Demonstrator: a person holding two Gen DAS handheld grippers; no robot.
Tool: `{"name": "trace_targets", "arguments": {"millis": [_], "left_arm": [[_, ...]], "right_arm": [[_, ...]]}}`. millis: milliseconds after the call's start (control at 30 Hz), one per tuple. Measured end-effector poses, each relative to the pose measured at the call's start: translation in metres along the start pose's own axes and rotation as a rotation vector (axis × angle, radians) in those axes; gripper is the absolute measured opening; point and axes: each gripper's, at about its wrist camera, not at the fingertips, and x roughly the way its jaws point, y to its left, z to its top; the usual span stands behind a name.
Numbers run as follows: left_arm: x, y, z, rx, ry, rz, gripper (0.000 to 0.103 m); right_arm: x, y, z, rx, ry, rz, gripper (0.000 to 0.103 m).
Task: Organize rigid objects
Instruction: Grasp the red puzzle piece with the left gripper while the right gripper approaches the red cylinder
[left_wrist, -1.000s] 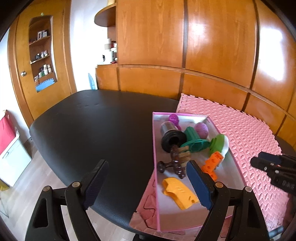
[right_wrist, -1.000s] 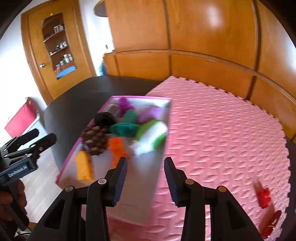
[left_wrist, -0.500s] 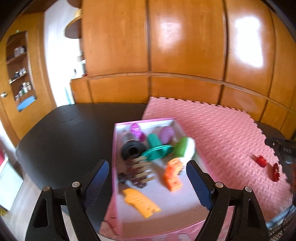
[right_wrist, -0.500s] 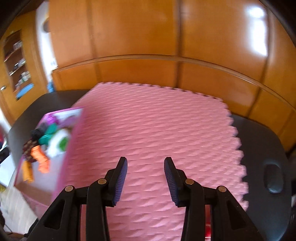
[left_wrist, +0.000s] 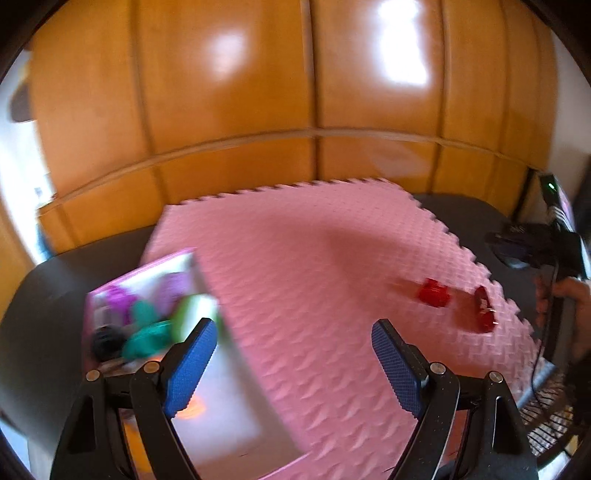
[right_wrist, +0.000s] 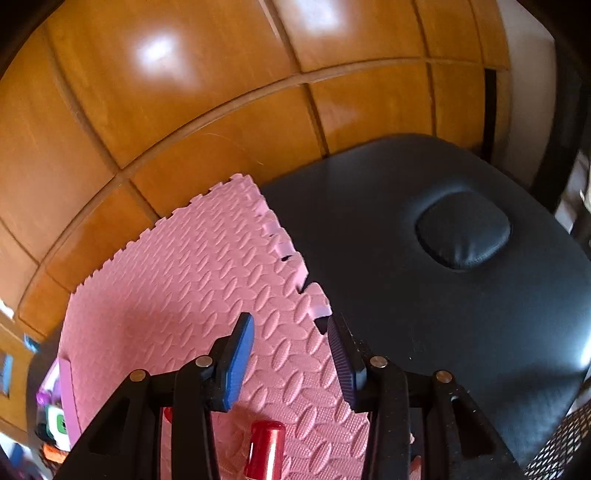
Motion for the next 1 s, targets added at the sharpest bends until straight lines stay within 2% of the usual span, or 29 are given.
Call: {"name": "trace_targets", "arguments": {"millis": [300,533,833,900,933,1000], "left_arm": [[0.073,-0.089,0.016,0.160,0.112,-0.201,0.086],[0.120,-0.134,0.021,0.240,0.165,-0.260,0.086],[0.157,-0.150,0.028,0.260,0.189,-0.290,0.086],[0.166,-0.152,0.028,0.251,0.205,-0.300,0.079],[0.170,-0.153,0.028,0.251,0.214,-0.306,0.067],[0.171,-0.156,0.027,0.274,0.182,-0.280,0.055]], "right_arm": [[0.006,0.007,-0.004,-0.005,0.036,0.032,0.041],[0.012,0.004,-0.002,0.016,0.064,0.053,0.042],[0.016,0.005,-0.002,0.024,0.094,0.073,0.042],[0.016,0.005,-0.002,0.028,0.095,0.074,0.042],[0.016,0.004,-0.002,0.030,0.096,0.074,0.042],[0.017,0.004,-0.002,0.032,0.097,0.074,0.042]]}}
